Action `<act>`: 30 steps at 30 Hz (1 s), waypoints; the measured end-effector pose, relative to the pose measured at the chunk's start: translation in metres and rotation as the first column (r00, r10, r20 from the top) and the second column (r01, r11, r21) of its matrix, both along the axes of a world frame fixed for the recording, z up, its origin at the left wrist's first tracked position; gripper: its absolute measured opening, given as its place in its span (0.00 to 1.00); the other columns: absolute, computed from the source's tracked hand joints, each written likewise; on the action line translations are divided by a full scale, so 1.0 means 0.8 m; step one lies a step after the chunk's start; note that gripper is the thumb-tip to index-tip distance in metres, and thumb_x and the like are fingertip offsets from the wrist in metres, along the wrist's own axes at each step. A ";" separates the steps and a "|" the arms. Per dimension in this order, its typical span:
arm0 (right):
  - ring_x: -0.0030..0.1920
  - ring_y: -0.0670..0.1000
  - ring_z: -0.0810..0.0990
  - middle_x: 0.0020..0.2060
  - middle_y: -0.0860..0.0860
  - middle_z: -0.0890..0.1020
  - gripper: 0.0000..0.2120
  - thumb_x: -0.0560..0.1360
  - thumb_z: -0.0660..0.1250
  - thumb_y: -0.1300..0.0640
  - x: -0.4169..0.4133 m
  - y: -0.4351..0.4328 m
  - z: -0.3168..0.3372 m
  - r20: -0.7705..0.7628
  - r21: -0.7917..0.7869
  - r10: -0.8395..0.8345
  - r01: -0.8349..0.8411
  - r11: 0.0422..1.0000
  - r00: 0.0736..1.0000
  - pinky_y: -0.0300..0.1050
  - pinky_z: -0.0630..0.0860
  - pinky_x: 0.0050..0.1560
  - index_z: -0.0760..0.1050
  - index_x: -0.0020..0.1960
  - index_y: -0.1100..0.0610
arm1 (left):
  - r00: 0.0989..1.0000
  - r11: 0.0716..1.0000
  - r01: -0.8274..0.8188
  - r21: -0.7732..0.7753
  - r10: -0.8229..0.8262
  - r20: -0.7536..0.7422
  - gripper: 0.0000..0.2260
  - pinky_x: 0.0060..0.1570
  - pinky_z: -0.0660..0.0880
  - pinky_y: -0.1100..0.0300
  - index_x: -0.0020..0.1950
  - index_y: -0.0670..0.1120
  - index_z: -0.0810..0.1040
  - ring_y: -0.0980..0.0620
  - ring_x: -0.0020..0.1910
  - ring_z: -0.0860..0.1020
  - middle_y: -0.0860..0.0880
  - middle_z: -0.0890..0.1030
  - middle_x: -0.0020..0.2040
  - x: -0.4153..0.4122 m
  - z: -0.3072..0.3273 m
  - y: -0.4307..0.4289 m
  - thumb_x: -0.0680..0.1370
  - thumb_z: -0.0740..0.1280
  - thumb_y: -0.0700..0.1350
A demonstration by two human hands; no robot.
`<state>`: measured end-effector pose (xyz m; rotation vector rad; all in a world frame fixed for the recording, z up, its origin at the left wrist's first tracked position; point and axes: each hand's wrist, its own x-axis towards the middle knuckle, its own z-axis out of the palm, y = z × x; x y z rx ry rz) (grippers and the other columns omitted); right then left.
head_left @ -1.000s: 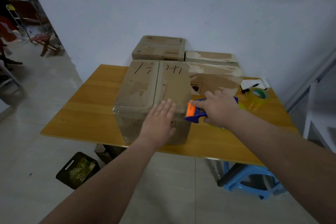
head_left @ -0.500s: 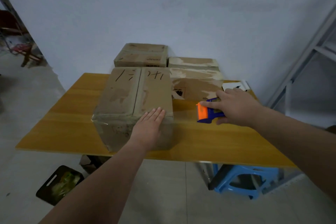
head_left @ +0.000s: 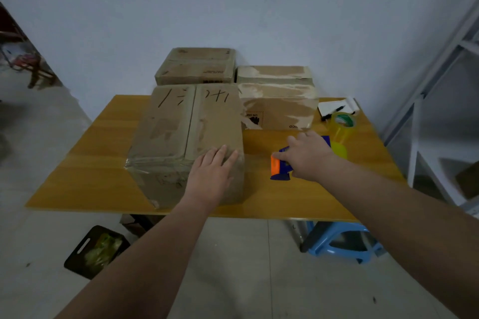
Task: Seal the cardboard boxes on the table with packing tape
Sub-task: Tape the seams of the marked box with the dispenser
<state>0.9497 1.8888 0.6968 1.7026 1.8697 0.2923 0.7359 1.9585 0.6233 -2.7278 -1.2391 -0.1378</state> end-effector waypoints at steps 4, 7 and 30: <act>0.58 0.58 0.73 0.59 0.55 0.72 0.23 0.78 0.61 0.46 -0.027 0.023 -0.016 -0.041 -0.106 -0.100 0.095 0.990 0.994 0.49 0.66 0.51 0.62 0.72 0.45 | 0.999 0.997 0.009 0.071 -0.013 0.051 0.23 0.64 0.62 0.49 0.72 0.53 0.65 0.46 0.68 0.65 0.50 0.67 0.71 0.007 0.004 0.002 0.77 0.62 0.55; 0.50 0.54 0.73 0.52 0.52 0.74 0.15 0.77 0.64 0.47 -0.039 0.040 -0.025 -0.078 -0.164 -0.185 0.171 0.971 0.980 0.47 0.66 0.44 0.71 0.63 0.47 | 0.996 0.996 0.009 0.094 -0.017 0.086 0.19 0.61 0.64 0.48 0.65 0.51 0.72 0.44 0.65 0.69 0.49 0.73 0.67 0.013 0.002 0.003 0.75 0.66 0.53; 0.26 0.52 0.65 0.25 0.53 0.66 0.24 0.80 0.57 0.44 0.021 0.029 -0.243 -0.873 -0.404 -0.458 0.774 0.487 -0.167 0.46 0.62 0.32 0.62 0.30 0.56 | 0.956 0.964 -0.047 0.263 -0.033 0.292 0.25 0.50 0.70 0.47 0.54 0.48 0.79 0.42 0.54 0.76 0.48 0.79 0.58 0.022 -0.025 0.006 0.72 0.59 0.66</act>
